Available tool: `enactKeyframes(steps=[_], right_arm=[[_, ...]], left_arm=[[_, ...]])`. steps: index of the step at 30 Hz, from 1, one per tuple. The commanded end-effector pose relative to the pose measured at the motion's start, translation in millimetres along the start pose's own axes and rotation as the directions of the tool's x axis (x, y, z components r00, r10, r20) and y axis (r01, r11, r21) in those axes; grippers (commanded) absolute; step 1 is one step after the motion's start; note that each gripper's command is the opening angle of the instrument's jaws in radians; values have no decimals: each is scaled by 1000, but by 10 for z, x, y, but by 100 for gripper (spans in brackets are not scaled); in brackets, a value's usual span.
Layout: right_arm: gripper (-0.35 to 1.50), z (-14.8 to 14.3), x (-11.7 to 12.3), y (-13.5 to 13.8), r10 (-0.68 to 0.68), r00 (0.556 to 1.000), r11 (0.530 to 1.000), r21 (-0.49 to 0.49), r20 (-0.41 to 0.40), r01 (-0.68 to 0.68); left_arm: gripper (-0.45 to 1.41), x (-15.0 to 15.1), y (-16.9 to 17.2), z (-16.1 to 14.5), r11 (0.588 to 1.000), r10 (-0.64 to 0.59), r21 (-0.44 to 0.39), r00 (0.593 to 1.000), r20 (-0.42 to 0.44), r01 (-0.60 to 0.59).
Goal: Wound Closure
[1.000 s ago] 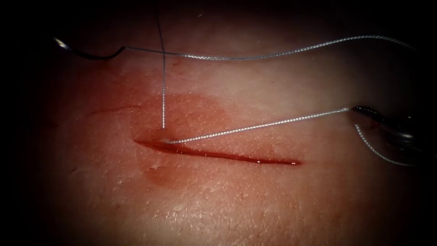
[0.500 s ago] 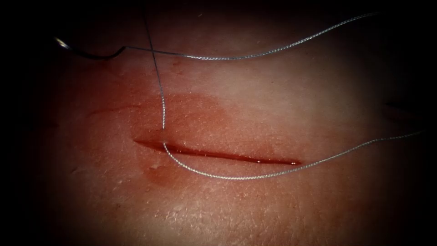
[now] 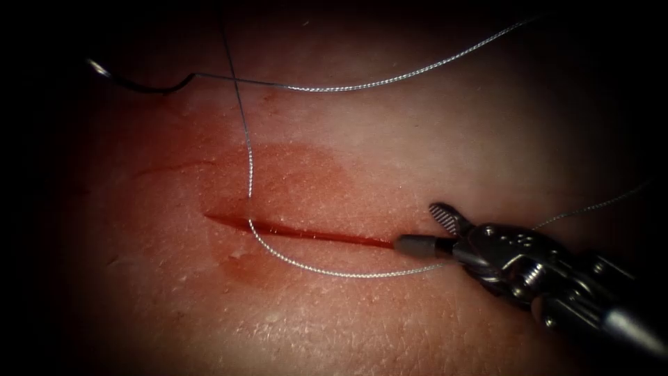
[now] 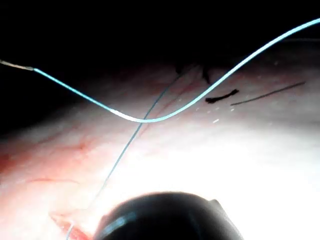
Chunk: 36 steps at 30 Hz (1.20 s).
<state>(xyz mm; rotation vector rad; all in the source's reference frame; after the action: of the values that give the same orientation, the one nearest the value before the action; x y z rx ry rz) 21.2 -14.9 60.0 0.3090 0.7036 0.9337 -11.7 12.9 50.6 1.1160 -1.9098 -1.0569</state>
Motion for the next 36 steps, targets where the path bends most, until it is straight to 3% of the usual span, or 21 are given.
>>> enactKeyframes(steps=[1,2,3,6,12,14,17,20,26,30,35,36], right_arm=[[81,36,13,-41,-26,999,999,25,20,25],[38,58,13,-63,-40,999,998,53,27,38],[22,65,14,-70,-35,999,997,66,32,33],[19,91,20,-86,-69,997,994,93,42,65],[12,110,25,-87,-98,995,995,12,22,98],[22,114,21,-85,-102,994,995,8,29,102],[-1,112,20,-83,-103,994,995,-4,32,104],[-35,103,24,-83,-92,995,996,-17,30,93],[-35,94,26,-82,-91,996,995,-33,27,92],[-35,70,30,-67,-85,996,994,-73,18,86],[-35,29,36,-30,-70,998,989,-127,9,70],[-35,1,39,-2,-56,998,985,-162,3,56]], left_arm=[[-45,-10,-3,9,1000,7,7,1000,2,-7],[-45,-10,-3,10,1000,7,7,1000,2,-7],[-45,-10,-3,10,1000,7,7,1000,2,-7],[-45,-10,-3,10,1000,7,6,1000,3,-7],[-45,-10,-2,11,1000,8,5,1000,1,-8],[-45,-9,-2,10,1000,9,5,1000,1,-9],[-45,-9,-2,10,1000,9,5,1000,1,-9],[-45,-9,-2,10,1000,3,3,1000,-1,-3],[-45,-9,-1,11,1000,3,3,1000,-1,-3],[-45,-9,-1,11,1000,3,1,1000,-4,-3],[-45,-9,-1,10,1000,3,1,1000,-4,-3],[-45,-9,-1,11,1000,3,1,1000,-4,-3]])
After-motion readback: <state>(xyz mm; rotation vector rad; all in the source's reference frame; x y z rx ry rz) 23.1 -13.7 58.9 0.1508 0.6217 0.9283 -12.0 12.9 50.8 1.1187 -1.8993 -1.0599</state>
